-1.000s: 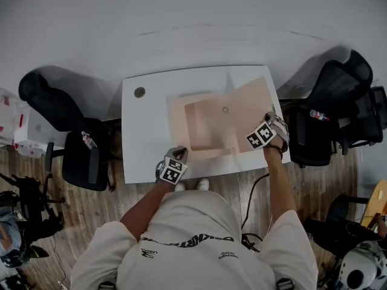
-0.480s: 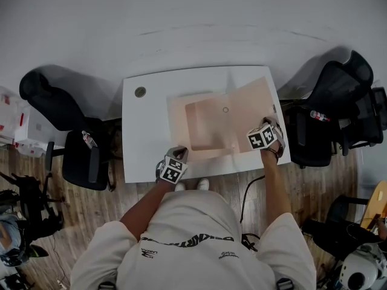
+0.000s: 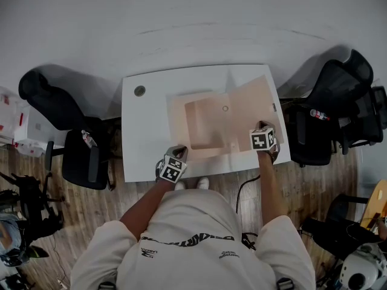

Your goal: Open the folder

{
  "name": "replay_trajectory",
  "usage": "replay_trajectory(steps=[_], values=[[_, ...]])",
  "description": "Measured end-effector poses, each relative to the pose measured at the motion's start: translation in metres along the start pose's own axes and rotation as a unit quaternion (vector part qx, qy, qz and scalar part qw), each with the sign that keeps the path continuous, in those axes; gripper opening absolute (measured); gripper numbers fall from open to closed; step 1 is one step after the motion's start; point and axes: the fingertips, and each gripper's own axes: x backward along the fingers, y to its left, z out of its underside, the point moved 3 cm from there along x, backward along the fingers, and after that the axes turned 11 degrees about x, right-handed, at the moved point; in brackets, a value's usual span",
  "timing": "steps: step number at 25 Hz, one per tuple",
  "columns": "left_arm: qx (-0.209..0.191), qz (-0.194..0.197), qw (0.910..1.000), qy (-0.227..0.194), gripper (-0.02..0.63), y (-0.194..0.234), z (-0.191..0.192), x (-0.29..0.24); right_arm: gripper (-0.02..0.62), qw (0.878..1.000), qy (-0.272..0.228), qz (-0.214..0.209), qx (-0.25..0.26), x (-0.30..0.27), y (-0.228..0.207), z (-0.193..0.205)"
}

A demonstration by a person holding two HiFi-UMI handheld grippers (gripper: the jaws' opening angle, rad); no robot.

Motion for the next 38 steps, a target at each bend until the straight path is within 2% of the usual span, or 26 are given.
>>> replay_trajectory(steps=[3,7,10,14,19,26,32,35,38], values=[[0.011,0.001,0.9999,0.000,-0.002,0.000,0.001,0.000,0.000,0.999,-0.020,-0.013,-0.040,0.008,0.007,-0.004],[0.041,0.014,0.9991,-0.002,-0.002,0.000,-0.002,0.000,0.000,0.996,-0.053,-0.016,-0.069,0.017,0.012,-0.014],[0.052,0.025,0.9983,-0.005,-0.002,-0.001,-0.004,0.003,0.000,0.991,-0.075,-0.029,-0.107,0.022,0.017,-0.020],[0.089,0.037,0.9951,-0.021,-0.003,-0.002,-0.007,0.007,0.000,0.984,-0.104,-0.039,-0.140,0.029,0.024,-0.029],[0.091,0.031,0.9946,-0.040,-0.003,-0.001,-0.016,0.013,0.000,0.974,-0.144,-0.045,-0.170,0.042,0.037,-0.040],[0.102,0.025,0.9913,-0.079,-0.003,-0.004,-0.037,0.028,0.000,0.962,-0.173,-0.049,-0.206,0.057,0.054,-0.048],[0.109,0.025,0.9876,-0.111,-0.005,-0.007,-0.055,0.042,0.000,0.947,-0.204,-0.045,-0.245,0.073,0.061,-0.055],[0.108,0.027,0.9856,-0.127,-0.008,-0.010,-0.063,0.049,0.000,0.941,-0.225,-0.047,-0.247,0.084,0.067,-0.062],[0.108,0.030,0.9837,-0.141,-0.008,-0.011,-0.068,0.055,0.000,0.942,-0.237,-0.054,-0.229,0.091,0.082,-0.069]])
